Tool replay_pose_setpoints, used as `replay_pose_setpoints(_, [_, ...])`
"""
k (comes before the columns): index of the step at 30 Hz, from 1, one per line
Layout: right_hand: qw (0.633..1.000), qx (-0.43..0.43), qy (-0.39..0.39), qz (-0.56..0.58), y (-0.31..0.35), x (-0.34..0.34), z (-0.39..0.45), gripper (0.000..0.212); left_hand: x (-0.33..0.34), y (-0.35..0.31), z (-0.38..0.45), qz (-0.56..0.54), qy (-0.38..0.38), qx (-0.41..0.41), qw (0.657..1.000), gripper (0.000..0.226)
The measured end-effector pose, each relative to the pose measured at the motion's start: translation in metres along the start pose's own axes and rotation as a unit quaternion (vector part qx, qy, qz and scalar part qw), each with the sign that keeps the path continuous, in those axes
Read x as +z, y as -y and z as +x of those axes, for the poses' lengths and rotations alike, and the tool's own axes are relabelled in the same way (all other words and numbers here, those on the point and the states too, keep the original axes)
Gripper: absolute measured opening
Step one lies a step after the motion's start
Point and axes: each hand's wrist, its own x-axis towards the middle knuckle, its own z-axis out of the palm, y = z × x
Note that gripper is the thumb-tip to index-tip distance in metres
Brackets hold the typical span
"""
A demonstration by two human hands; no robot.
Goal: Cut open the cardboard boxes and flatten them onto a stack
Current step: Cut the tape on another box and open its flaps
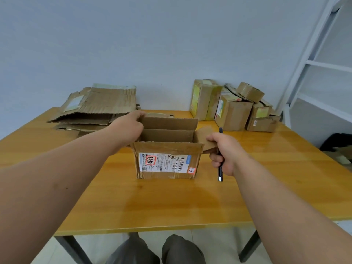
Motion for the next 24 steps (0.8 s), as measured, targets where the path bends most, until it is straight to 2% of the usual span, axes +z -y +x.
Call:
replay_pose_setpoints(3, [1.000, -0.006, 0.008, -0.005, 0.005, -0.001, -0.004, 0.018, -0.004, 0.001, -0.006, -0.069, -0.001, -0.026, 0.997, 0.037])
replay_pose_setpoints(6, [0.999, -0.012, 0.018, 0.027, 0.008, -0.006, -0.004, 0.017, -0.009, 0.000, -0.008, -0.078, -0.026, 0.019, 0.996, 0.027])
replay_pose_setpoints(8, [0.997, -0.020, 0.031, 0.064, 0.008, -0.010, -0.005, 0.019, -0.012, -0.001, -0.011, -0.135, -0.017, 0.037, 0.990, 0.019])
replay_pose_setpoints(10, [0.993, -0.025, 0.047, 0.103, 0.005, -0.014, -0.007, 0.019, -0.014, -0.002, -0.011, -0.235, -0.018, 0.030, 0.971, 0.021])
replay_pose_setpoints(13, [0.988, -0.018, 0.076, 0.135, -0.001, -0.017, -0.010, 0.021, -0.017, -0.002, -0.010, -0.358, -0.067, -0.017, 0.931, 0.022])
replay_pose_setpoints(16, [0.986, 0.007, 0.072, 0.149, -0.006, -0.014, -0.012, 0.037, -0.015, 0.005, -0.011, -0.349, -0.047, -0.102, 0.930, 0.024])
replay_pose_setpoints(19, [0.995, 0.020, 0.046, 0.089, -0.009, -0.010, -0.013, 0.048, -0.007, 0.011, -0.018, -0.309, -0.006, -0.157, 0.938, 0.026])
replay_pose_setpoints(22, [0.998, 0.035, 0.038, 0.043, -0.010, -0.008, -0.012, 0.050, -0.007, 0.017, -0.022, -0.333, 0.015, -0.177, 0.926, 0.017])
replay_pose_setpoints(24, [0.999, 0.029, 0.034, 0.018, -0.010, -0.008, -0.012, 0.042, -0.010, 0.018, -0.022, -0.347, 0.036, -0.168, 0.922, 0.007])
